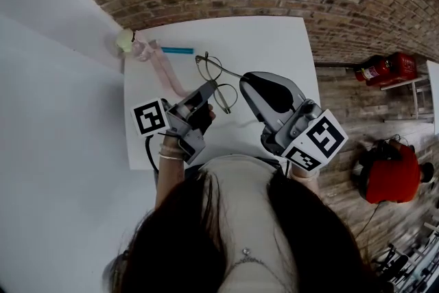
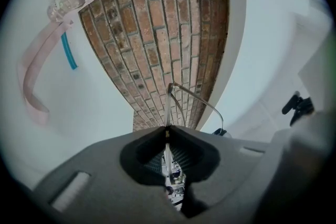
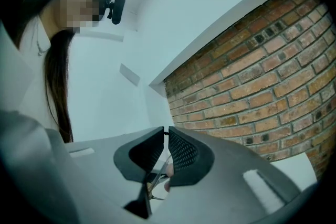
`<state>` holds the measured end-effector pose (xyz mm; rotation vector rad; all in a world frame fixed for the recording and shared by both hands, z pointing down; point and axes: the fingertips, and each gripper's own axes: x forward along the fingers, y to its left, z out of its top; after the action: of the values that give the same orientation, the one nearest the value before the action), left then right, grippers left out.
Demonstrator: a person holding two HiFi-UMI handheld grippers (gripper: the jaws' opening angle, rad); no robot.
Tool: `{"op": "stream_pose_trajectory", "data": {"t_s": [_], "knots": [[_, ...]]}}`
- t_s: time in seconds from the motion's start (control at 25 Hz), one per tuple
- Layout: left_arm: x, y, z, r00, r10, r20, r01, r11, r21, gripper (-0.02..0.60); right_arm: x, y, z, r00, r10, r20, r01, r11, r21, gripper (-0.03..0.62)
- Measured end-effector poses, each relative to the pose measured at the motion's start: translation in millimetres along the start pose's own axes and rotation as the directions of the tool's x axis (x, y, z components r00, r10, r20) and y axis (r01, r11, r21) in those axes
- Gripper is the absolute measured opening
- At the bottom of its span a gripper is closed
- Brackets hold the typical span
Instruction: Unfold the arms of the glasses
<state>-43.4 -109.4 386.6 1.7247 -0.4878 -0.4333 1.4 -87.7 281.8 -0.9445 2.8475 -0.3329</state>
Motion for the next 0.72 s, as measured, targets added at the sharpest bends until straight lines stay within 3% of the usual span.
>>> {"op": "stream_pose_trajectory", "data": {"t_s": [0.72], "knots": [[3.6, 2.3, -7.7, 1.0, 0.014, -0.027, -0.014, 1.0, 0.013, 0.021, 1.1, -6.0, 7.9, 1.0, -0.024, 0.017, 0.024, 1.0, 0.001, 0.032]]}}
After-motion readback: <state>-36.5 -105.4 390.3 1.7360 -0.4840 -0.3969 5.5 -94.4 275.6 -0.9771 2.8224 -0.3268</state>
